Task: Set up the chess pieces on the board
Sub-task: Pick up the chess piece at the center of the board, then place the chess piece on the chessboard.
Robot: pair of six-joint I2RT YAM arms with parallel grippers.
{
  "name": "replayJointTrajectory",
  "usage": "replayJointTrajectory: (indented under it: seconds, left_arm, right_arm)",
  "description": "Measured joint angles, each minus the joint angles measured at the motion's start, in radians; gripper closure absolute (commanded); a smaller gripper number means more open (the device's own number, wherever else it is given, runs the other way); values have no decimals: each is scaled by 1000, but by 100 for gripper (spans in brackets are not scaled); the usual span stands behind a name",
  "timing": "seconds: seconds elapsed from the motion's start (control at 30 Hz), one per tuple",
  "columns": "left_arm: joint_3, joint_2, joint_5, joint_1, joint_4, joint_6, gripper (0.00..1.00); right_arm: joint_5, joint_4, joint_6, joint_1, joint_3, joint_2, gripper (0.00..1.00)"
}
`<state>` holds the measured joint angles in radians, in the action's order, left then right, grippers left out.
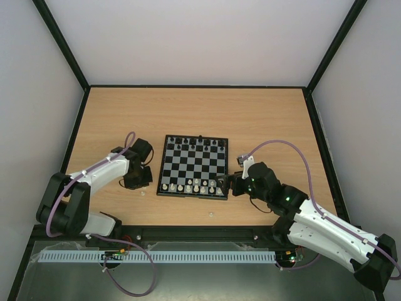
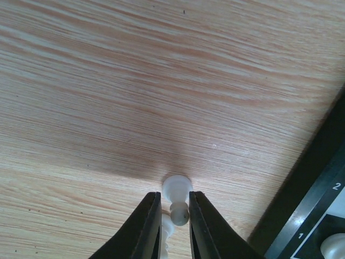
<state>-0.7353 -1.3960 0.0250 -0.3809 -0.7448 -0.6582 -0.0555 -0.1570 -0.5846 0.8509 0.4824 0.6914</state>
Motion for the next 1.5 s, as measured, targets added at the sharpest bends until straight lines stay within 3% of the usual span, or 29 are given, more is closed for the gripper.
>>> replayJointTrajectory:
  seconds: [0.2, 0.4, 0.6, 0.7, 0.83, 1.1, 1.5]
  left_arm:
    - [0, 0, 0, 0, 2, -1, 97]
    - [-17, 2, -2, 0, -13, 8, 98]
    - [-231, 37, -18, -32, -117, 28, 98]
    - [-372, 45, -30, -104, -149, 30, 98]
    - [-448, 25, -46, -195, -190, 26, 98]
    - [-444, -101, -67, -379, -200, 5, 98]
    - [-409, -216, -80, -435, -129, 0, 98]
  right_arm:
    - [2, 0, 0, 0, 0, -1, 1]
    - [3, 0, 0, 0, -5, -4, 1]
    - [3, 1, 0, 0, -5, -4, 1]
    - [0, 0, 0, 0, -5, -4, 1]
    - [-11, 0, 0, 0, -5, -11, 2]
    - [-39, 0, -3, 0, -5, -24, 1]
    - [-44, 0, -3, 0, -5, -22, 1]
